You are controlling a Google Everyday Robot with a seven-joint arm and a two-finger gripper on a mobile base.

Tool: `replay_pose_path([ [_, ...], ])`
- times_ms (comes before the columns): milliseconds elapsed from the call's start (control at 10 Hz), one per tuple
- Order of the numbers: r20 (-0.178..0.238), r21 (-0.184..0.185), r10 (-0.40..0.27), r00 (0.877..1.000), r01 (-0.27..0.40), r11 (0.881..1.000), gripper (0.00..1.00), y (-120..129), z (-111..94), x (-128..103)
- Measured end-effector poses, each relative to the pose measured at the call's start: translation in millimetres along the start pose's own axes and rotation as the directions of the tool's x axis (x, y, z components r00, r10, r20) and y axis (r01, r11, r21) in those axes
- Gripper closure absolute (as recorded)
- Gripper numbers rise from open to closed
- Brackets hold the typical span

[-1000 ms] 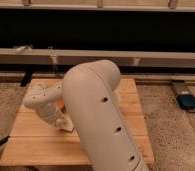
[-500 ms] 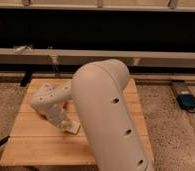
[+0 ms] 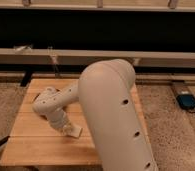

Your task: Wipe the white sponge on the table

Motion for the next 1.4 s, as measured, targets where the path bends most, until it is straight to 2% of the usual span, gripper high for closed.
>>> replay_pose_path([
  [500, 0.022, -0.013, -0.065, 0.998, 0.065, 0.998, 1.00, 25, -7, 2],
  [1100, 0.030, -0.014, -0.163, 0.986, 0.163, 0.986, 1.00, 55, -17, -24],
  [1200, 0.037, -0.012, -0.168, 0.985, 0.168, 0.986, 0.98, 57, -21, -32],
  [1300, 0.042, -0.011, -0.163, 0.986, 0.164, 0.986, 0.91, 55, -24, -38],
  [1400, 0.047, -0.009, -0.153, 0.987, 0.154, 0.988, 0.80, 52, -27, -43],
])
